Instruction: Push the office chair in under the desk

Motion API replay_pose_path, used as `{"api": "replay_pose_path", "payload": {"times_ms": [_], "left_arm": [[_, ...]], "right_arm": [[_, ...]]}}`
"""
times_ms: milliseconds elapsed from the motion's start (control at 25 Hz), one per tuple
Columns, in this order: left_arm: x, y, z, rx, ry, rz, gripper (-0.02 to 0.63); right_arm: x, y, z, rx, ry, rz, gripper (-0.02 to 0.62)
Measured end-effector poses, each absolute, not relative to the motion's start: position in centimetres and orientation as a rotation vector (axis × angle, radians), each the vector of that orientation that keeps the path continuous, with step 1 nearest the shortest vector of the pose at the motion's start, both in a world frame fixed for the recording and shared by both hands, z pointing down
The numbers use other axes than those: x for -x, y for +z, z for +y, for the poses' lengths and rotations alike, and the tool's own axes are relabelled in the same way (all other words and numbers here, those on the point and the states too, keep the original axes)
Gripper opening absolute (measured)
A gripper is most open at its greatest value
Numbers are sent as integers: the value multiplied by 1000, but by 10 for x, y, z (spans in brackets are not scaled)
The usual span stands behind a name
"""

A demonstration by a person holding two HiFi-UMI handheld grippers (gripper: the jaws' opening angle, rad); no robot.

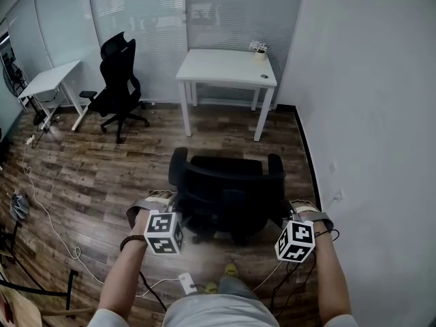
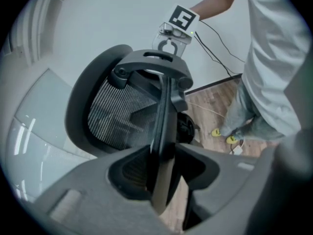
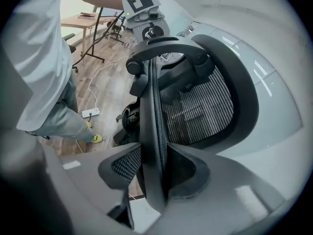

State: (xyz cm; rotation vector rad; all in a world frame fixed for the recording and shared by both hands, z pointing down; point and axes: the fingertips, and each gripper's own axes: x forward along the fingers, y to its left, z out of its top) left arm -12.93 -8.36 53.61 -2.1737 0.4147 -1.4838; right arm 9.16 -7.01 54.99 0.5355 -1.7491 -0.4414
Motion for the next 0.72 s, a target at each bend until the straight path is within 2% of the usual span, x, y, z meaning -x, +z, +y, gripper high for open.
{"api": "replay_pose_path", "payload": {"times_ms": [720], "left_arm": [[126, 534, -177, 2152, -1480, 461, 158]], "right_arm": [[-95, 546, -163, -557, -450, -1762, 158]]}}
